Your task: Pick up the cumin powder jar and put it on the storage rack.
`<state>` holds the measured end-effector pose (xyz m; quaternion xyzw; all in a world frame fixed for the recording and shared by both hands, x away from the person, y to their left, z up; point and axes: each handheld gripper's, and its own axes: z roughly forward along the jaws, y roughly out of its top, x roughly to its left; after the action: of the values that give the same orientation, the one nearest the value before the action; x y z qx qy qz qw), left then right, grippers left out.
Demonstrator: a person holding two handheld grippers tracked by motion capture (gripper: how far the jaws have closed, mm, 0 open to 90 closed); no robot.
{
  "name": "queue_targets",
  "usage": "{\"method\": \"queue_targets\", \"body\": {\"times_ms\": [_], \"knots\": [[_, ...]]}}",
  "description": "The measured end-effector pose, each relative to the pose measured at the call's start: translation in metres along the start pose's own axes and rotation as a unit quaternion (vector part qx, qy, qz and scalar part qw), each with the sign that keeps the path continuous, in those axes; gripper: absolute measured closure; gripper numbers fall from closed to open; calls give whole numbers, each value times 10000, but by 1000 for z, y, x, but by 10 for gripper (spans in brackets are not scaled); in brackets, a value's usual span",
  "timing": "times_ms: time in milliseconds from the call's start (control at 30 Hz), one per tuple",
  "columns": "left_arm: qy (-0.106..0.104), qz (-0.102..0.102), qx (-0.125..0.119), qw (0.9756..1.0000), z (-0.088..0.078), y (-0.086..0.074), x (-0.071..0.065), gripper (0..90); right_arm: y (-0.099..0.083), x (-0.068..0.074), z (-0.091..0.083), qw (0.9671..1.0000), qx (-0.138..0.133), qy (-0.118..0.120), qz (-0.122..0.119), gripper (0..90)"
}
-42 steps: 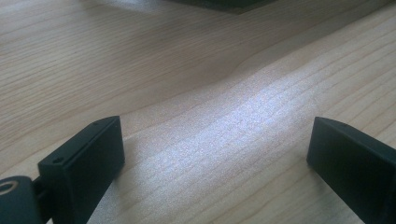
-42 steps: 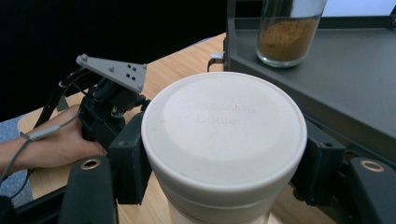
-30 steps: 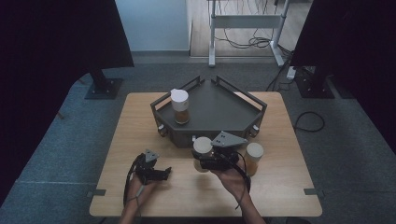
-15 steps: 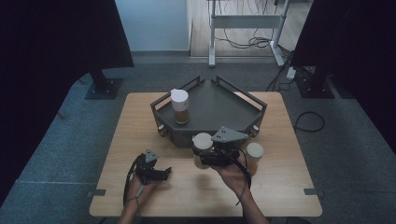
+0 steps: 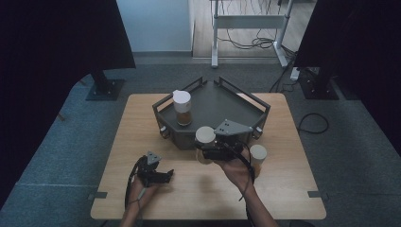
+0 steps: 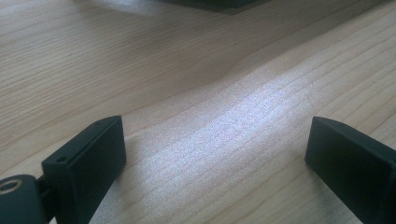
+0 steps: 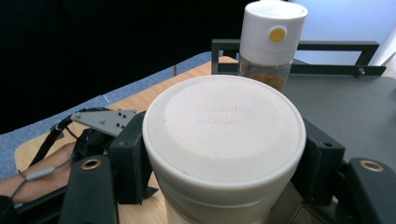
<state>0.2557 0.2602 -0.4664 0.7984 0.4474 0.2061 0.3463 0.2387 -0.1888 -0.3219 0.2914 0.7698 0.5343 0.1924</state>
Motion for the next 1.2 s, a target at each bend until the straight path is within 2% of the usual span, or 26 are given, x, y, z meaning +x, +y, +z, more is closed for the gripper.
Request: {"method": "queue_targets", "body": {"times_ms": [367,700,1200], "knots": [[8,2,1,10000,0,0,0,48,18,-6,4,10000,-49,23,-9,326],[-12,20,7,10000,0,0,0,47,31,-17,8,9999,-82,-109,55,326],[-25,35,14,10000,0,0,0,46,36,-33,15,9996,-79,-189,172,326]]}}
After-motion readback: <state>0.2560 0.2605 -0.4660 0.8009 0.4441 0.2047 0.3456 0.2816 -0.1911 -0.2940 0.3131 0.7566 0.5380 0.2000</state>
